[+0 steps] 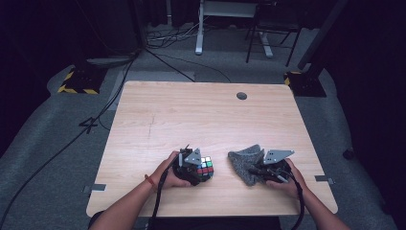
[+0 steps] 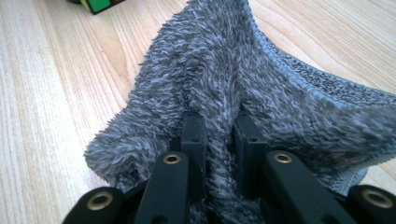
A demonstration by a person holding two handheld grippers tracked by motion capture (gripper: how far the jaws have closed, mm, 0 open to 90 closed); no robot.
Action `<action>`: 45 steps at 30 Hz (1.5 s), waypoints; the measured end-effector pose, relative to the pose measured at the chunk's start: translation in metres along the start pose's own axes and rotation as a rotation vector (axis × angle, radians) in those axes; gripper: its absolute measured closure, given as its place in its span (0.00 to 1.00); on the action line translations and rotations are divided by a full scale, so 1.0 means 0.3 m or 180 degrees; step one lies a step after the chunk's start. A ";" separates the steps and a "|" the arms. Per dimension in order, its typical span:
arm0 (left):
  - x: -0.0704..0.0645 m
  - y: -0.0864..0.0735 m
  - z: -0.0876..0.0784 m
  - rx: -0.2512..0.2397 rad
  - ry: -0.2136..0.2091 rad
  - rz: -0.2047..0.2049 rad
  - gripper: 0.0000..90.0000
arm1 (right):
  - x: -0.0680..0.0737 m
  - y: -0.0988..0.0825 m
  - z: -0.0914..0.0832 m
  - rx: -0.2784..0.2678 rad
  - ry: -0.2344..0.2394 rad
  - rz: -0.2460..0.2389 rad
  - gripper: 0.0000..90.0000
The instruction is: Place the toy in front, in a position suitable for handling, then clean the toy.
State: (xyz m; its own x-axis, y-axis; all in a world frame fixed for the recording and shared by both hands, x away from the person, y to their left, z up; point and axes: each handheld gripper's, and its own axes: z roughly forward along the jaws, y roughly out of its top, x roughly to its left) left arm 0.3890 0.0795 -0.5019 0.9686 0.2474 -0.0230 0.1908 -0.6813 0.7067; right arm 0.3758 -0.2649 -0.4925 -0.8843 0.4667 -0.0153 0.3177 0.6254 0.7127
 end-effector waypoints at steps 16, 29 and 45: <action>0.015 0.009 0.009 -0.0004 -0.0010 0.0036 0.37 | -0.054 -0.035 -0.032 -0.0051 -0.0106 0.0128 0.89; 0.003 0.023 0.008 0.0058 -0.0009 0.0119 0.37 | -0.057 -0.028 -0.037 -0.0100 -0.0096 0.0131 0.89; -0.046 0.095 -0.021 0.0060 0.0131 0.0238 0.38 | -0.029 0.077 -0.084 -0.0466 -0.0040 0.0017 0.89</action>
State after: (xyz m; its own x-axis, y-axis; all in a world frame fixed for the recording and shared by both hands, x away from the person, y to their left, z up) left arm 0.3800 0.0610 -0.4770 0.9730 0.2233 0.0587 0.1216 -0.7116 0.6919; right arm 0.3823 -0.2703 -0.4582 -0.8781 0.4781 -0.0195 0.2683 0.5255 0.8074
